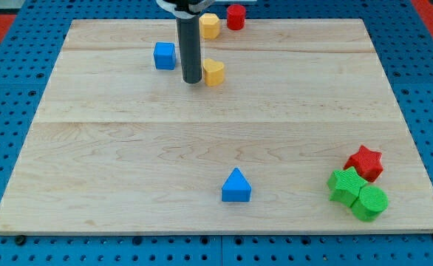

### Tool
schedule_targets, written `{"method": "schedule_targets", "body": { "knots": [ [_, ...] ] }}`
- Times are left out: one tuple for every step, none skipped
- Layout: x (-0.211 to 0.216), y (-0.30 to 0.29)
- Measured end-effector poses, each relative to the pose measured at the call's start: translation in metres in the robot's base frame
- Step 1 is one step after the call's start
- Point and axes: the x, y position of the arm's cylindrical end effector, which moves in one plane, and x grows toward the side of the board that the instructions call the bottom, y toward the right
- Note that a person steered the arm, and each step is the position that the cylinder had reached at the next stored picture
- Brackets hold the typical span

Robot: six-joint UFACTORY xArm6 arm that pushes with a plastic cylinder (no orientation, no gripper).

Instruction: Move the yellow heart below the yellow hexagon

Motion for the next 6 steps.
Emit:
{"method": "schedule_targets", "body": {
  "knots": [
    [0.032,0.045],
    [0.039,0.055],
    [0.011,0.047],
    [-0.016,0.039],
    [-0.04,0.031],
    [-0.067,0.023]
  ]
}}
